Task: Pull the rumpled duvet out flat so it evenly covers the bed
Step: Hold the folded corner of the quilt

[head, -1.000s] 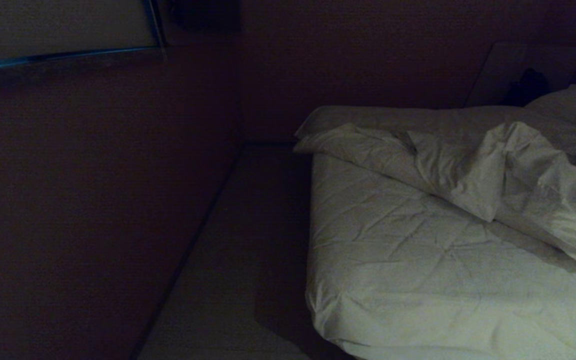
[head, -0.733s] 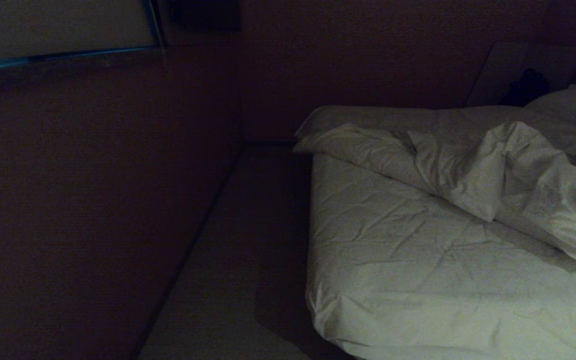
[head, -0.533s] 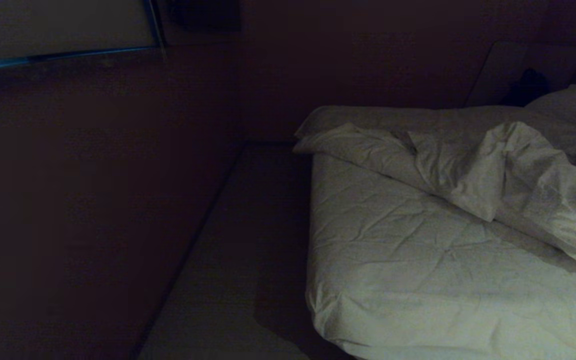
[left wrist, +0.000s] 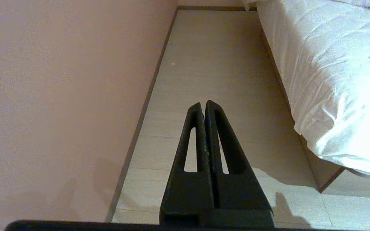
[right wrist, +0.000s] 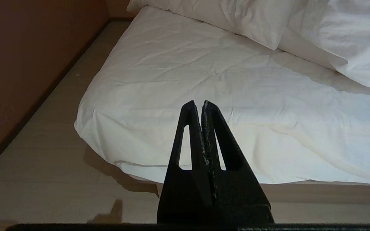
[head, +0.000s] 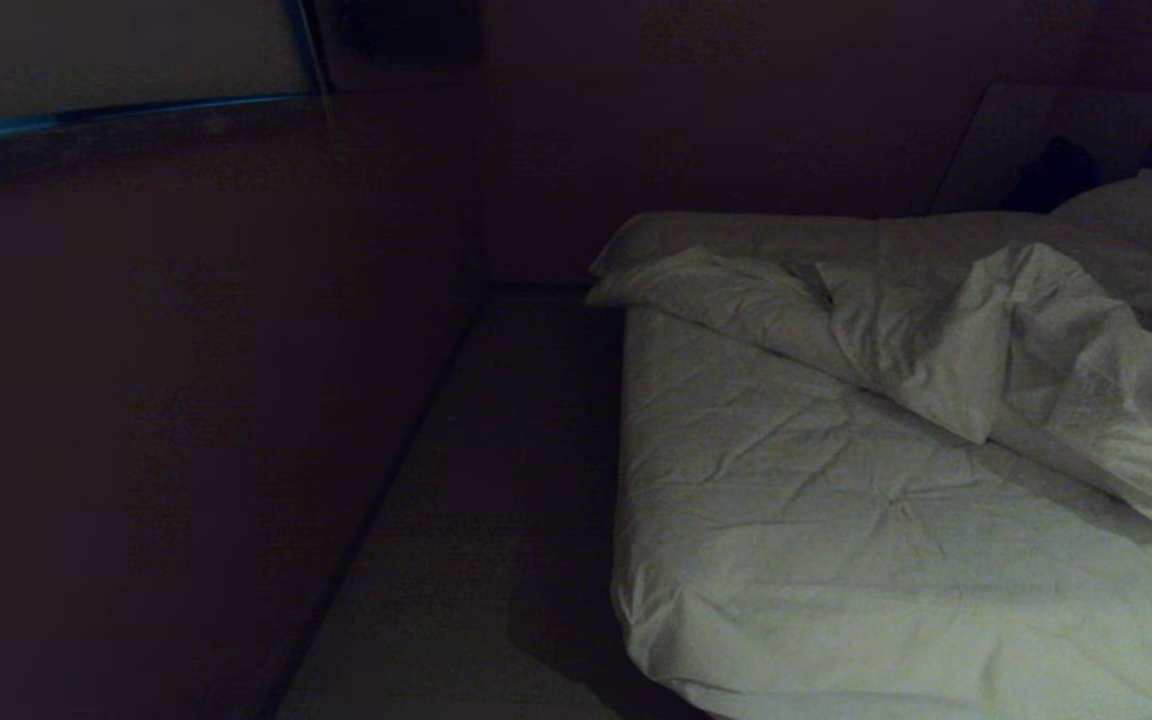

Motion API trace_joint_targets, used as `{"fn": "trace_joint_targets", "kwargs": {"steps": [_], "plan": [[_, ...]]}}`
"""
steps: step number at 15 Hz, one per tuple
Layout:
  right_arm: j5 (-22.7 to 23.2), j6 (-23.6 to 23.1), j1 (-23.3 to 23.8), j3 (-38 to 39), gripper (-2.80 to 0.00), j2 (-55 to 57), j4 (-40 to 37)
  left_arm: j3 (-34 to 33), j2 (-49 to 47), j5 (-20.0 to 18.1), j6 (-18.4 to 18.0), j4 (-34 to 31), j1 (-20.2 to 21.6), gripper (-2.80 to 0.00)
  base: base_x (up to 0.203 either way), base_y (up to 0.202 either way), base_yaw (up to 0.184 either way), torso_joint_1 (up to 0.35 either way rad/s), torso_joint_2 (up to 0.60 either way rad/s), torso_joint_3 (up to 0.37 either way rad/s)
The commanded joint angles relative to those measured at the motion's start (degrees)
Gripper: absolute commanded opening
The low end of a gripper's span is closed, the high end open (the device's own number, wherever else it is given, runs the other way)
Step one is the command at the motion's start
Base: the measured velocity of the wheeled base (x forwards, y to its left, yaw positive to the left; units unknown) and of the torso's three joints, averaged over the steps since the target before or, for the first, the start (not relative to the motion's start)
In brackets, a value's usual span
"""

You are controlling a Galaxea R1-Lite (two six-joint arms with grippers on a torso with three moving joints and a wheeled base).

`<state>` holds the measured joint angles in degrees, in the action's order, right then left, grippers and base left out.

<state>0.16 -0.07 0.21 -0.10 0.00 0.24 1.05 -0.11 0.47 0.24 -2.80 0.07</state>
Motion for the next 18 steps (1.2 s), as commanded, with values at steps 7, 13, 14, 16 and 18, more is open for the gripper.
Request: {"fn": "trace_joint_targets", "kwargs": {"steps": [7, 13, 14, 16, 18], "plan": [[0.02, -0.1, 0.06, 0.01, -2.8, 0.0, 0.02, 0.02, 0.02, 0.04, -0.42, -0.1, 0.01, -2.8, 0.0, 0.0, 0.0, 0.0, 0.0, 0.0], [0.02, -0.03, -0.02, 0.01, -2.8, 0.0, 0.02, 0.01, 0.02, 0.14, -0.77, -0.1, 0.01, -2.8, 0.0, 0.0, 0.0, 0.0, 0.0, 0.0], [0.02, -0.02, 0.06, 0.01, -2.8, 0.0, 0.02, 0.01, 0.02, 0.15, -0.68, -0.1, 0.01, -2.8, 0.0, 0.0, 0.0, 0.0, 0.0, 0.0], [0.02, -0.05, -0.03, 0.01, -2.8, 0.0, 0.02, -0.08, 0.02, 0.13, -0.68, -0.1, 0.01, -2.8, 0.003, -0.117, 0.003, 0.005, 0.0, 0.0], [0.02, -0.09, -0.03, 0.01, -2.8, 0.0, 0.02, -0.08, 0.02, 0.06, -0.68, -0.1, 0.01, -2.8, 0.0, -0.192, 0.0, 0.004, 0.0, 0.002]]}}
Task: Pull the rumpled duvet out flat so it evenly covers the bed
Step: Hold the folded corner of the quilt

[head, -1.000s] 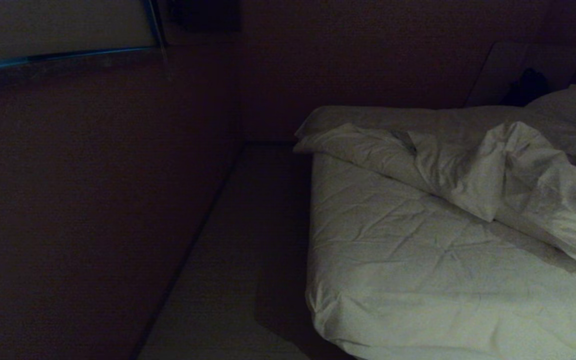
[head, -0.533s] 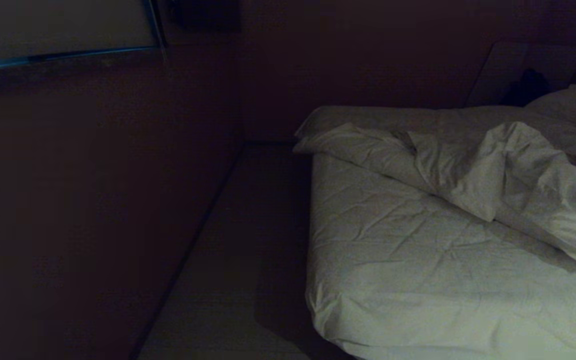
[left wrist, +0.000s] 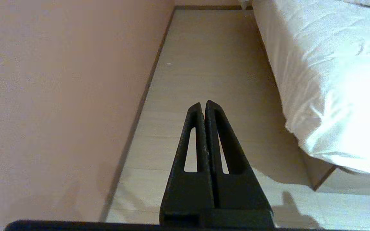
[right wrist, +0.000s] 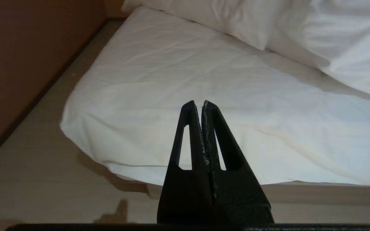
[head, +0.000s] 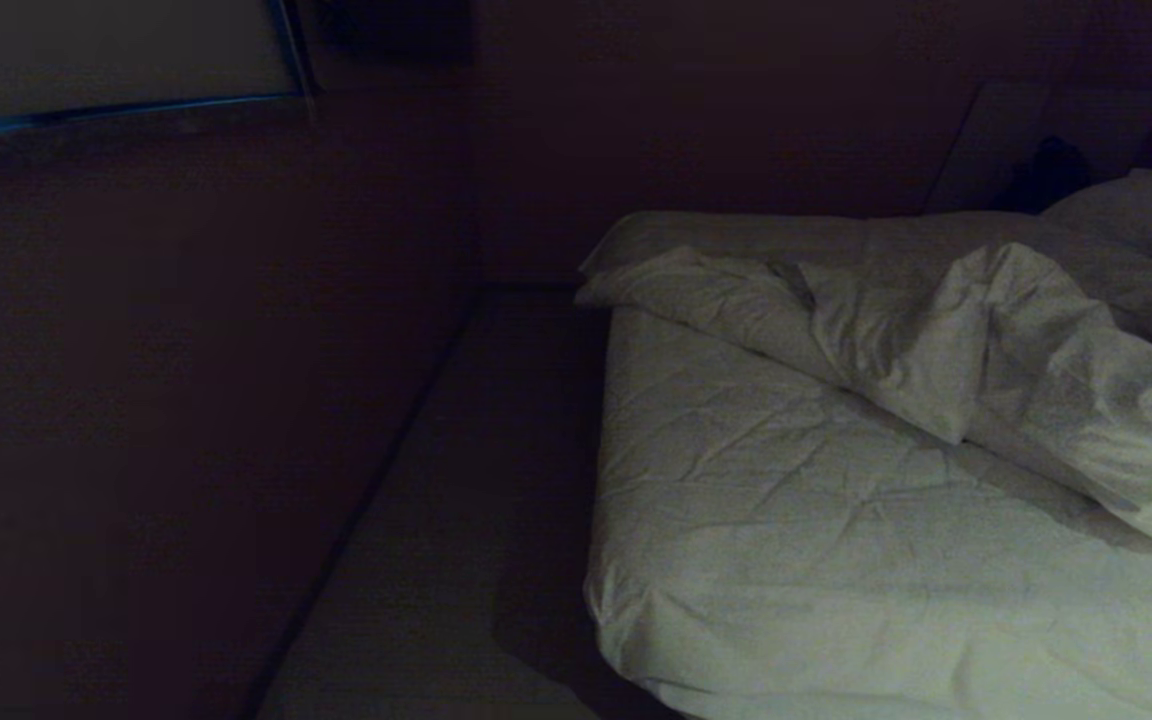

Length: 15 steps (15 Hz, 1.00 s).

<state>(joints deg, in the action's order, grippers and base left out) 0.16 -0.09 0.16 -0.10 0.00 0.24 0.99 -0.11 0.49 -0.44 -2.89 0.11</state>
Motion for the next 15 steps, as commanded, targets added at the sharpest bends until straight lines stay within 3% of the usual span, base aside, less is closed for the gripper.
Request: {"fn": "trace_joint_targets", "kwargs": {"steps": [1, 15], "plan": [[0.02, 0.0, 0.11, 0.01, -2.8, 0.0, 0.11, -0.02, 0.02, 0.13, 0.09, -0.01, -0.02, -2.8, 0.0, -0.2, 0.001, 0.0, 0.0, 0.002], [0.02, -0.09, 0.1, 0.01, -2.8, 0.0, 0.02, -0.02, 0.02, 0.04, -0.35, -0.01, -0.02, -2.8, 0.0, -0.193, 0.0, 0.001, 0.0, 0.002]]}}
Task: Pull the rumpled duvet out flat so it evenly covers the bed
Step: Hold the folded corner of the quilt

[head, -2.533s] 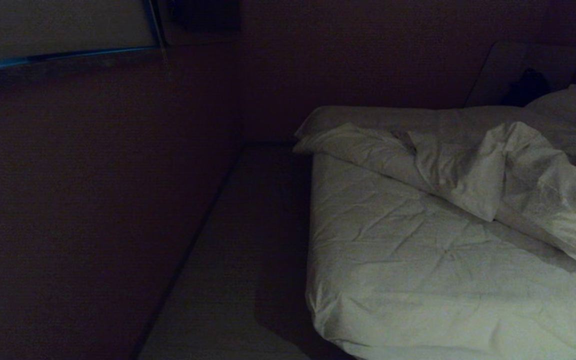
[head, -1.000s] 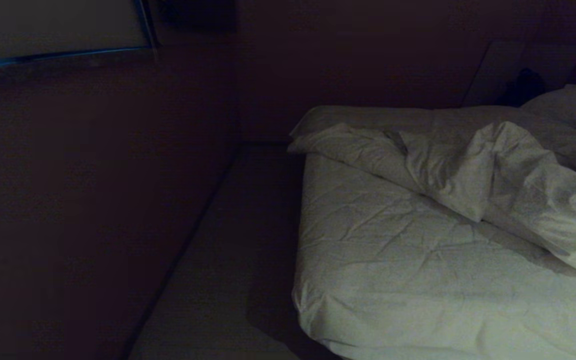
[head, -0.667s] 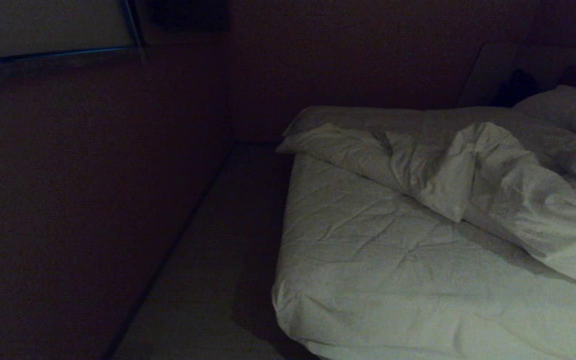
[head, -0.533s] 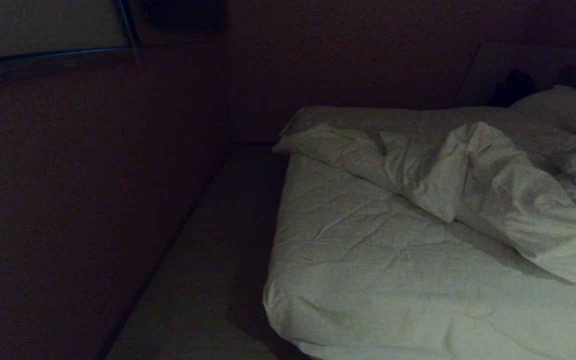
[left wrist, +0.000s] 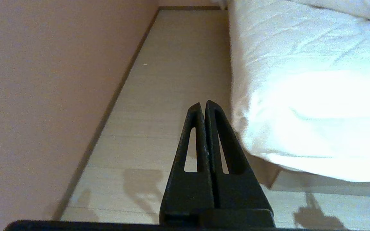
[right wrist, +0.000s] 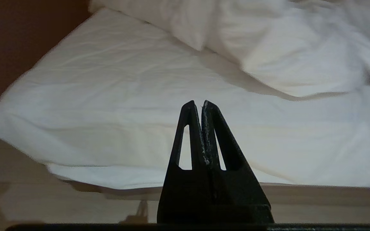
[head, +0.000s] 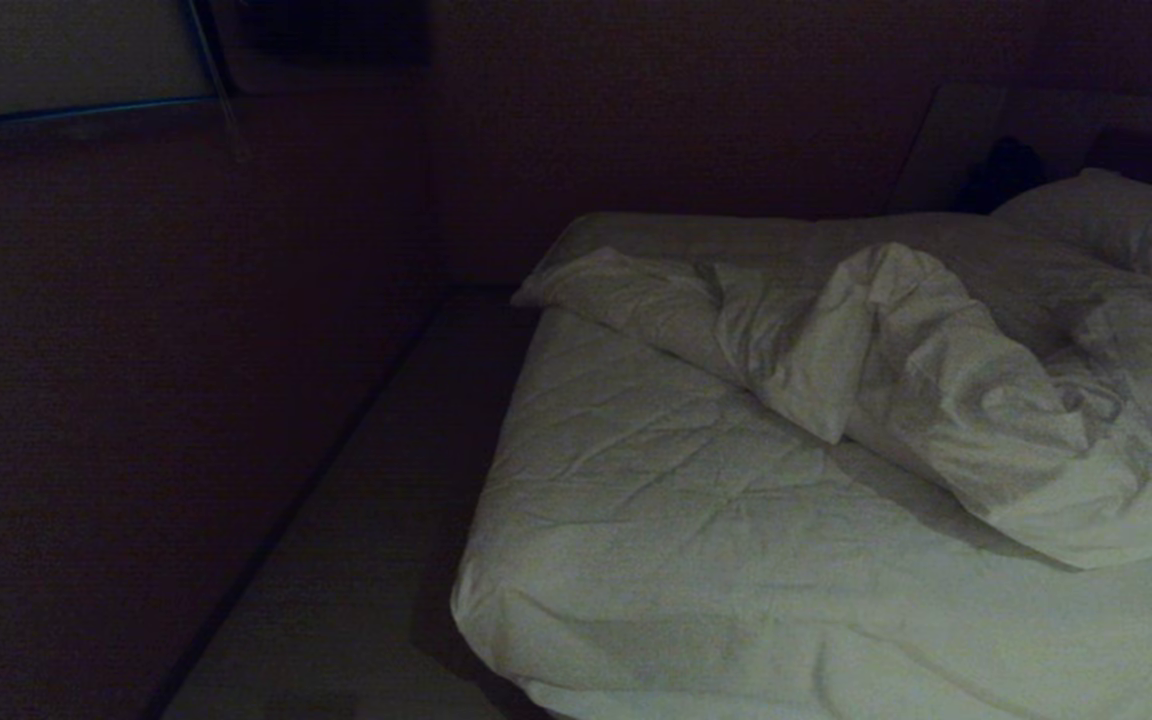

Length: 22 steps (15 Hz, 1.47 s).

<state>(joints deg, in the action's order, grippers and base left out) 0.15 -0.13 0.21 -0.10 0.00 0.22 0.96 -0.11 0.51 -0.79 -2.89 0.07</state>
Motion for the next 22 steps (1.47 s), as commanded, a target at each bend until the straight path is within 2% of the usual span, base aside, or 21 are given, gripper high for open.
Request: {"fn": "trace_joint_targets", "kwargs": {"steps": [1, 22], "plan": [[0.02, 0.05, -0.03, 0.01, -2.8, 0.0, 0.09, 0.0, 0.02, 0.02, 0.0, -0.01, 0.01, -2.8, 0.0, -0.195, 0.002, 0.002, 0.0, 0.002], [0.02, 0.05, 0.06, 0.01, -2.8, 0.0, 0.04, 0.09, 0.02, 0.02, 0.09, -0.01, 0.01, -2.8, 0.0, -0.193, 0.001, 0.002, 0.0, 0.002]]}}
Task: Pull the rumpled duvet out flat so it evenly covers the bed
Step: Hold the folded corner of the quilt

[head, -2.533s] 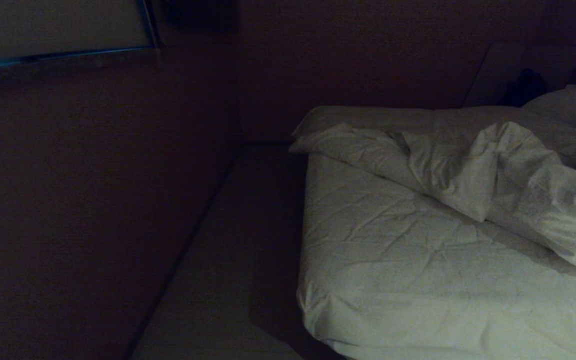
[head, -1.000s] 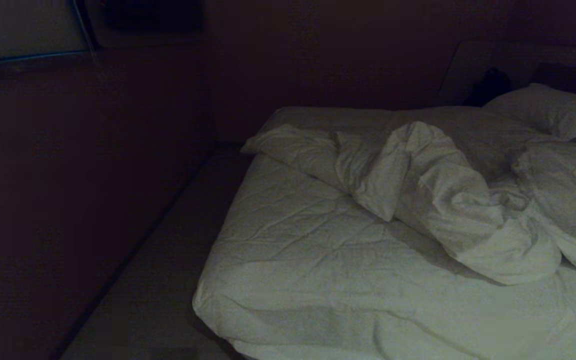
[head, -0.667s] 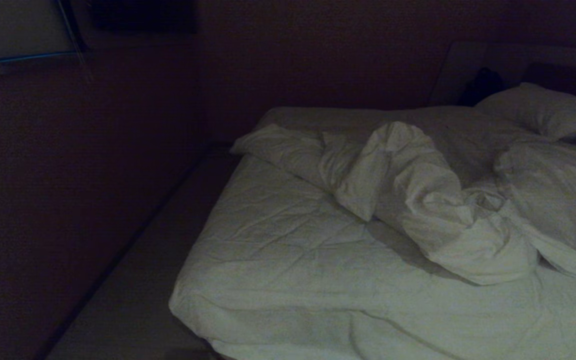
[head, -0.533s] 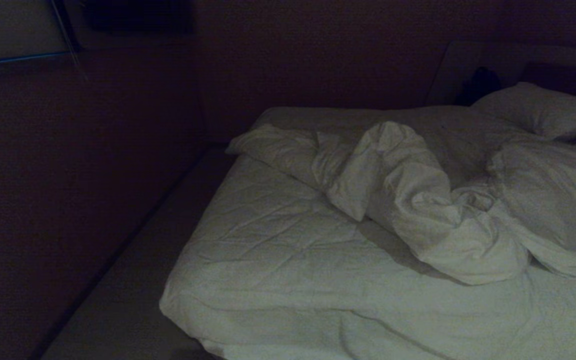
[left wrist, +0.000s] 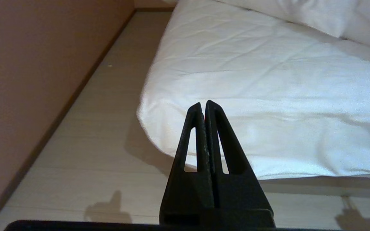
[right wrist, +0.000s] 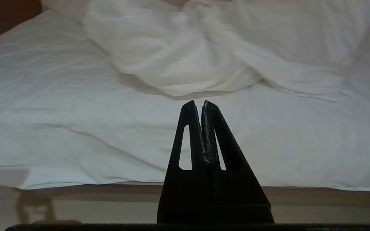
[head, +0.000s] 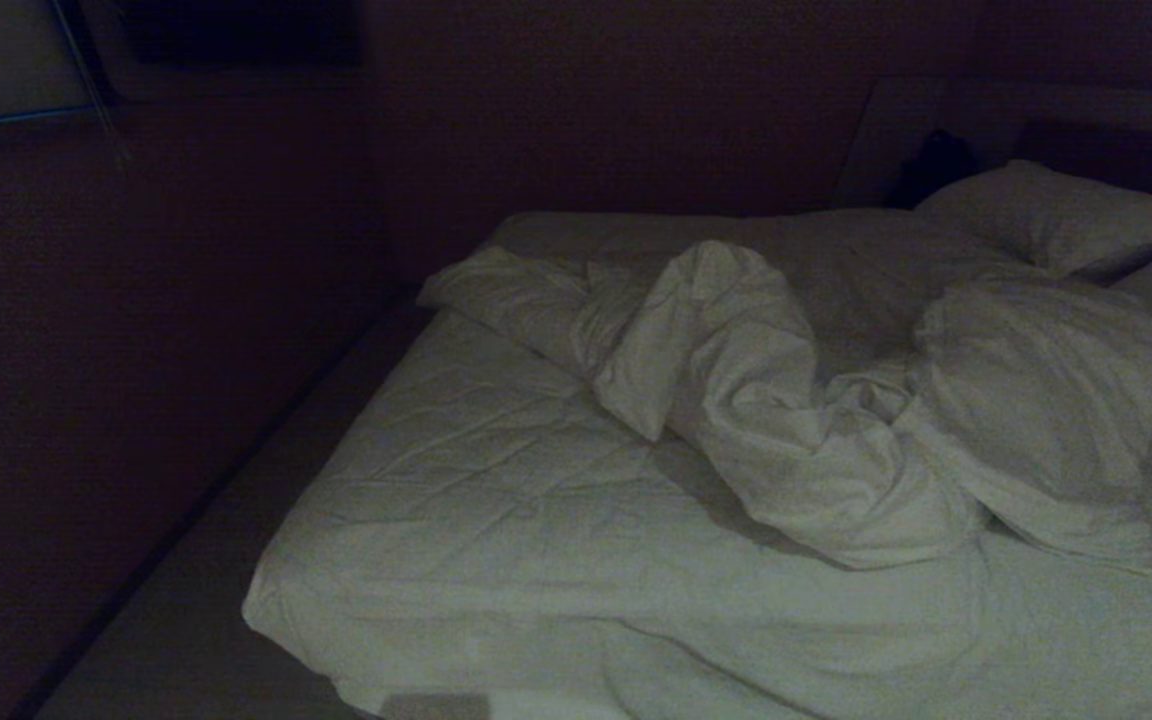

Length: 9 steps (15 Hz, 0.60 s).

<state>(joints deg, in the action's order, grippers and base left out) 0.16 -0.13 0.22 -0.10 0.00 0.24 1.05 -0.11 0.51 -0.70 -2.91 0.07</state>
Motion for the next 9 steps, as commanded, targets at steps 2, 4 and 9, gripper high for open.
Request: {"fn": "trace_joint_targets", "kwargs": {"steps": [2, 4, 9], "plan": [[0.02, 0.03, 0.04, 0.01, -2.8, 0.0, 0.08, -0.08, 0.02, 0.02, 0.0, 0.01, 0.01, -2.8, 0.0, -0.196, 0.003, 0.002, 0.0, 0.003], [0.02, -0.03, -0.04, 0.01, -2.8, 0.0, 0.03, -0.08, 0.02, 0.01, 0.0, 0.01, 0.01, -2.8, 0.0, -0.195, 0.0, 0.001, 0.0, -0.001], [0.02, 0.05, 0.02, 0.01, -2.8, 0.0, 0.03, -0.08, 0.02, -0.02, 0.0, 0.01, 0.01, -2.8, 0.0, -0.195, 0.0, 0.003, 0.0, 0.002]]}}
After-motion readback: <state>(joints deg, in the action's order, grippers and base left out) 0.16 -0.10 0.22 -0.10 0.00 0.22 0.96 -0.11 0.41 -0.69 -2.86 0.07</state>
